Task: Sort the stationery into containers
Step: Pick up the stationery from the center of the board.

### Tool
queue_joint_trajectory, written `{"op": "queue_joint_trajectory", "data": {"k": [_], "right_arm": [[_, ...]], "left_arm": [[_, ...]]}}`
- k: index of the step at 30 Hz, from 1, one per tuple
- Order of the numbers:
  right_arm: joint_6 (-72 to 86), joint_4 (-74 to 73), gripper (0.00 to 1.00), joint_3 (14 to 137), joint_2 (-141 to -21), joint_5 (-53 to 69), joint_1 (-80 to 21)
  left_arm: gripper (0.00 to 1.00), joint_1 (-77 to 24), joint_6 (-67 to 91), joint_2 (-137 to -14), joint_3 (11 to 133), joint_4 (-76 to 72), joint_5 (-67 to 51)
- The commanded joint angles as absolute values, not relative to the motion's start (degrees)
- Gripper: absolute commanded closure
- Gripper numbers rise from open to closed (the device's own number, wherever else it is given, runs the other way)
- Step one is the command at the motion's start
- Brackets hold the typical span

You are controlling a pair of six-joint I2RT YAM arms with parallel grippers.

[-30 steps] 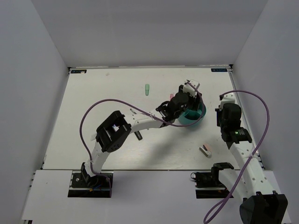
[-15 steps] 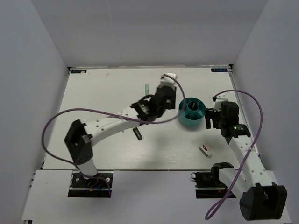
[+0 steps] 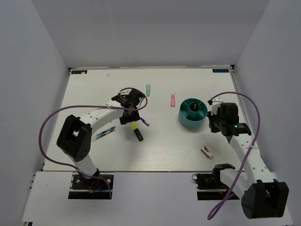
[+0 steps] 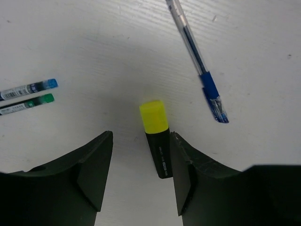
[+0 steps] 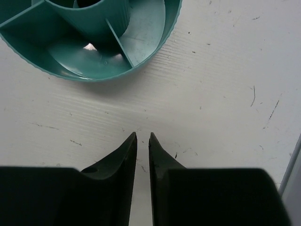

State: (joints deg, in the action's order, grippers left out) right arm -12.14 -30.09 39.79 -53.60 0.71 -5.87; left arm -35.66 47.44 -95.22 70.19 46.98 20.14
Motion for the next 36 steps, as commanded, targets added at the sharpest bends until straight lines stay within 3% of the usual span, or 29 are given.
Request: {"op": "queue_joint_trajectory", "data": {"k": [1,29,33,36], "right_arm": [[-12.13,-30.06,0.79,41.05,-53.17,1.23,-5.71],[-12.22,-29.27,0.75,40.87,-52.47,0.26,-5.8],[-12.22,-29.27,0.75,40.87,-52.21,0.26,-5.71],[-12.13,-29.18,0.75,40.78,-52.12,0.26,-5.71]], "left_arm": [[0.38,-34.37,50.27,-96.06,71.81,48.34,15.38],[0.33,-34.45,55.72,-106.43,67.94,42.54,9.93],[0.39,-34.63,55.63,-106.79,67.85,42.89,10.2],[0.54,-34.63,55.28,-106.96,68.2,43.68,10.28]]}}
